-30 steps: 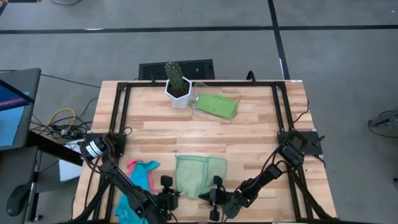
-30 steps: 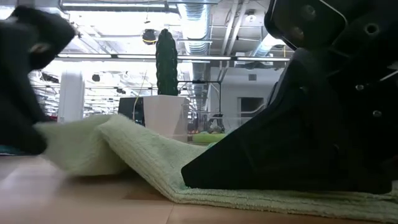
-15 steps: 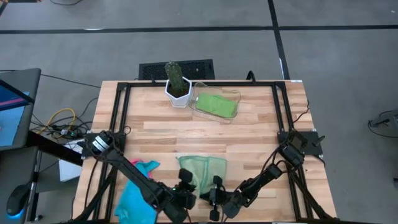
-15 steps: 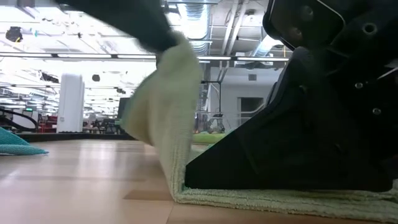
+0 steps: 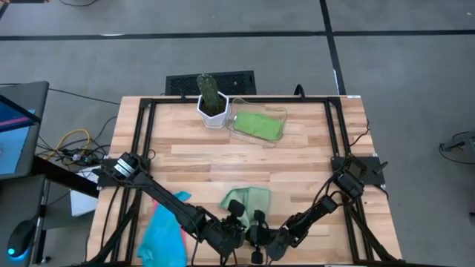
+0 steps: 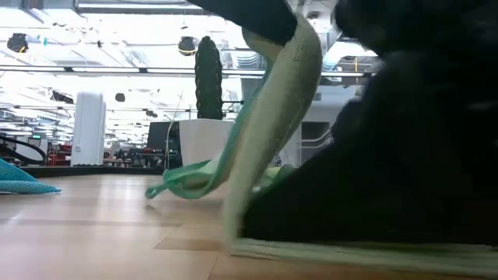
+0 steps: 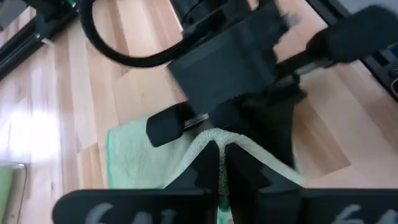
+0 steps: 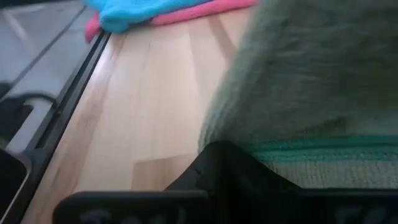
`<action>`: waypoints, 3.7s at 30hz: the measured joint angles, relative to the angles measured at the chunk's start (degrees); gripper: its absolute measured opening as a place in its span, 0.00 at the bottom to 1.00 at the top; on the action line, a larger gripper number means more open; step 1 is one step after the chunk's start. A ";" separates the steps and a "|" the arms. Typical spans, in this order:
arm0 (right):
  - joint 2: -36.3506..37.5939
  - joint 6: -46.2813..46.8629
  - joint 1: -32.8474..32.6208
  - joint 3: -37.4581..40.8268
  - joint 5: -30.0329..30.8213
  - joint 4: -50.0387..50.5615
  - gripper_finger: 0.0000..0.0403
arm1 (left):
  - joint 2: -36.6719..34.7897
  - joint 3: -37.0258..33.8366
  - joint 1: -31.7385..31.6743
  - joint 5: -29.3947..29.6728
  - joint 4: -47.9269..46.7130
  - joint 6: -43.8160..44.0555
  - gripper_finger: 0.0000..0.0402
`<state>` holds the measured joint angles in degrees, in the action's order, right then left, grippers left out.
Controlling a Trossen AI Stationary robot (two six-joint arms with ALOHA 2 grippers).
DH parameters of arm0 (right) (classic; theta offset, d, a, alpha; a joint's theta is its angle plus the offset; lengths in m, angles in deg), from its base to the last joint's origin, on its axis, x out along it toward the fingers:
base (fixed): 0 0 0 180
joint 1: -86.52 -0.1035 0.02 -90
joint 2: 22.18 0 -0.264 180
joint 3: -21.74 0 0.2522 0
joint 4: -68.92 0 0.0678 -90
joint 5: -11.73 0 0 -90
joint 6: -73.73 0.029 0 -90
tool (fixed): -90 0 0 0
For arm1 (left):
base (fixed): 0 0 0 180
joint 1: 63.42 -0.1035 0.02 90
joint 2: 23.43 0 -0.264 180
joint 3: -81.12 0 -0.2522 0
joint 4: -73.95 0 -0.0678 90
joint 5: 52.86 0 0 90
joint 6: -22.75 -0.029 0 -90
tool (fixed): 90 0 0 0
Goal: Fold microfiber towels
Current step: Fold the light green towel
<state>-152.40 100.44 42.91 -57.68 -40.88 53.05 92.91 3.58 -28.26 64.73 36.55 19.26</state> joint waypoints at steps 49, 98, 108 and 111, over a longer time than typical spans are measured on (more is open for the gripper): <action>3.12 10.95 -0.87 3.43 10.97 12.02 0.10 | 5.40 0.11 -5.09 -19.28 11.15 -4.39 0.01; 5.41 24.40 -10.23 3.51 16.76 19.73 0.19 | 7.35 0.09 -5.81 -18.56 19.13 -4.11 0.25; 5.41 24.29 -9.90 3.48 16.54 19.58 0.19 | 10.92 3.86 -6.29 -16.20 20.27 -4.86 0.38; 5.41 24.29 -9.90 3.48 16.51 19.64 0.19 | 10.93 7.24 -6.27 -15.04 15.08 -5.94 0.39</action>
<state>-146.99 124.73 33.01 -54.20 -24.37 72.70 103.84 10.82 -34.53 49.70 51.62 13.32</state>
